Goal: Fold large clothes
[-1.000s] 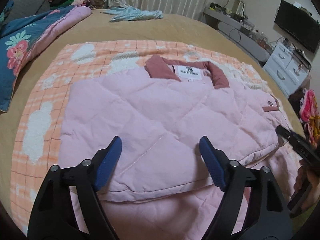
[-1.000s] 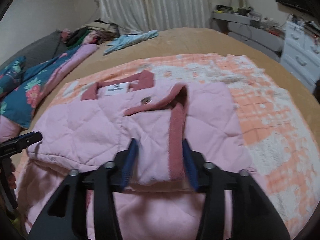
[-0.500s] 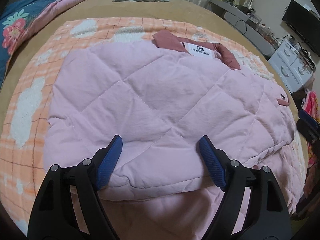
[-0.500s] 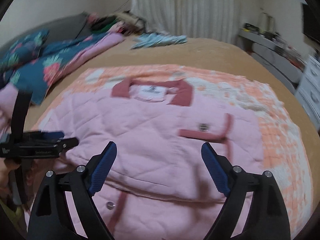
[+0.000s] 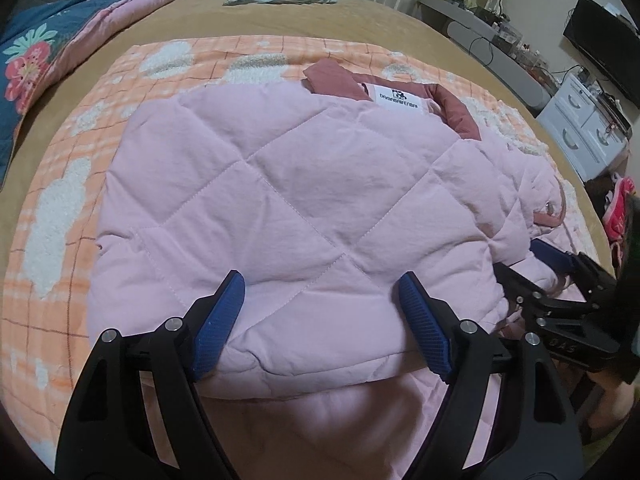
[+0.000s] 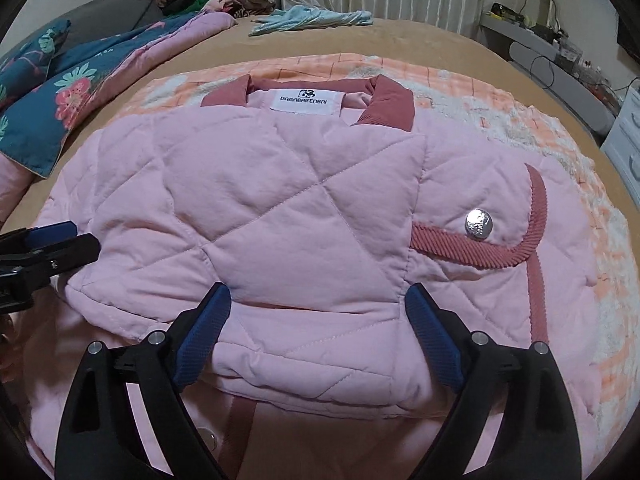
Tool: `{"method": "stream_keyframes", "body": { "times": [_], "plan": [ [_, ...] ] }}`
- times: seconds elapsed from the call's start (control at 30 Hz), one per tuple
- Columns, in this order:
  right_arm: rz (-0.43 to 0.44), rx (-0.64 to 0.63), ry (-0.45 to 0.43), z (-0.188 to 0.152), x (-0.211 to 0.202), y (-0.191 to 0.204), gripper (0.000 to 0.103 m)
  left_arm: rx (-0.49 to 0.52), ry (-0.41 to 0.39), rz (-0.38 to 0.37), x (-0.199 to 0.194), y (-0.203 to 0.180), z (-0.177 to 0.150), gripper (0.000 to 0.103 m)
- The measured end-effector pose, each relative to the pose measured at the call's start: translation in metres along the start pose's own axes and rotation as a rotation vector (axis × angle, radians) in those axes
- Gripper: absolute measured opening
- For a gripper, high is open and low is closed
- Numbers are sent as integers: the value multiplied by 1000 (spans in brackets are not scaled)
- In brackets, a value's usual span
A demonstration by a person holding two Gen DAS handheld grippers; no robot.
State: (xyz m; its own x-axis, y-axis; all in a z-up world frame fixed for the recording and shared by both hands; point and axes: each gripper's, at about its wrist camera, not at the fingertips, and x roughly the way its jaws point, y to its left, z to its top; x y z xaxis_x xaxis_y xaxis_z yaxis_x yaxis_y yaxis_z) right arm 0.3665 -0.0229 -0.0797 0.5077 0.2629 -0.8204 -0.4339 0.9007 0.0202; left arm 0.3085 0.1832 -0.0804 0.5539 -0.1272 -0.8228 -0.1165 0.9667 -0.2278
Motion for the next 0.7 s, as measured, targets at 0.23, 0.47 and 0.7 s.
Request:
{"method": "stream_keyframes", "body": {
  "times": [0.23, 0.47, 0.7],
  "plan": [
    [3, 68, -20, -4, -11, -2, 89, -17, 18, -30, -12, 1, 1, 82],
    [68, 155, -61, -10, -43, -10, 92, -17, 13, -33, -29, -1, 0, 93],
    [84, 147, -84, -13, -72, -5, 98, -21, 7, -33, -48, 3, -2, 94]
  ]
}}
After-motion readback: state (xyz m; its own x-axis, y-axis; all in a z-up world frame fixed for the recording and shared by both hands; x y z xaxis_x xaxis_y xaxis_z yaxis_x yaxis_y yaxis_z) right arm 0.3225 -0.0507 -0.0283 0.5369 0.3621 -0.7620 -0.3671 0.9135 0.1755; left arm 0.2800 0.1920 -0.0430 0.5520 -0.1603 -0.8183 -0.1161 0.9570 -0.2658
